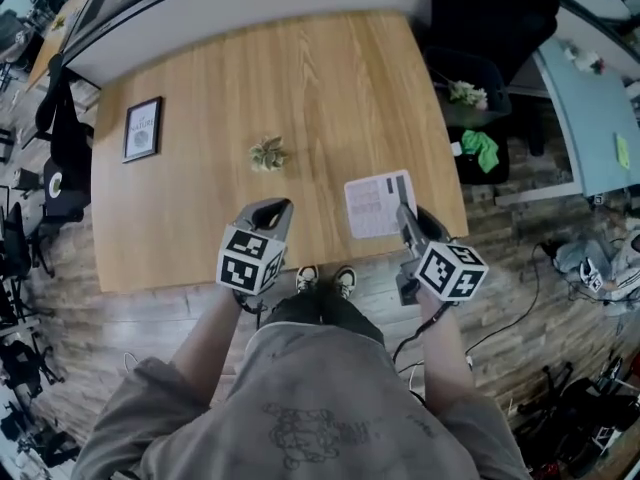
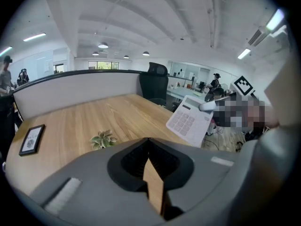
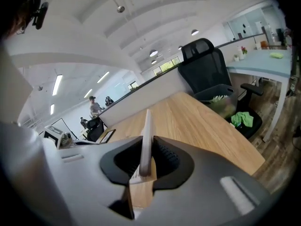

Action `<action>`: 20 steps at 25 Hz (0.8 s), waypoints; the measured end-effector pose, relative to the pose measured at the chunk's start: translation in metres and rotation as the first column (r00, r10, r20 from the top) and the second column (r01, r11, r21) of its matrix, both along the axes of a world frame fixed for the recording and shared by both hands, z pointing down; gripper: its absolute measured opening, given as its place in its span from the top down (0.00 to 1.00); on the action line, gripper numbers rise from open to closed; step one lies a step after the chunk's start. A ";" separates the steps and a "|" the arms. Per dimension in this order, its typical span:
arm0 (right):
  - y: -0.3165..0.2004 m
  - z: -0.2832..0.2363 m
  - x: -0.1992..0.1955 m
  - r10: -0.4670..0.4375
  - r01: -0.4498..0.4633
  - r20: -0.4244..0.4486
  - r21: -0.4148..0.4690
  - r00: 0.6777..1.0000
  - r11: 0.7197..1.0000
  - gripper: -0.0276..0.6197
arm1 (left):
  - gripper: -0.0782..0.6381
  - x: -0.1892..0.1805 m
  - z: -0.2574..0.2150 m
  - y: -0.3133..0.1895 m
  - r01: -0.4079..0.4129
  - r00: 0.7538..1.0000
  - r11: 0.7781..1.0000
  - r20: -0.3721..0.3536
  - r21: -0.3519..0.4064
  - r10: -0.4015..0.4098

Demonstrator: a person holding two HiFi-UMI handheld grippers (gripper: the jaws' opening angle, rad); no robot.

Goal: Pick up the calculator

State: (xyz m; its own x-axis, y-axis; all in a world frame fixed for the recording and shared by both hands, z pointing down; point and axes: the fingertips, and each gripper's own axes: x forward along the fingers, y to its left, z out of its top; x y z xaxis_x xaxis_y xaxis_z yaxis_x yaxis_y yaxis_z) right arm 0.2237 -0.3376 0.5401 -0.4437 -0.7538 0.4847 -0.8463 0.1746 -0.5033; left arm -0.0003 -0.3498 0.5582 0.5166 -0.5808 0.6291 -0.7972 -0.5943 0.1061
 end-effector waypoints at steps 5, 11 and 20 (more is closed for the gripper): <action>0.004 -0.079 0.002 0.025 -0.026 0.011 0.147 1.000 0.989 0.85 | 0.89 -0.007 -0.052 -0.008 0.004 1.000 0.996 -0.025 0.086 -0.002; 0.007 -0.170 0.011 0.052 -0.047 -0.007 0.338 0.999 0.940 0.85 | 0.89 0.006 -0.130 -0.022 -0.020 0.998 0.971 -0.056 0.240 0.035; 0.033 -0.256 0.015 0.101 -0.064 -0.042 0.527 0.994 0.847 0.85 | 0.89 0.009 -0.229 -0.021 -0.045 0.993 0.895 -0.081 0.444 0.090</action>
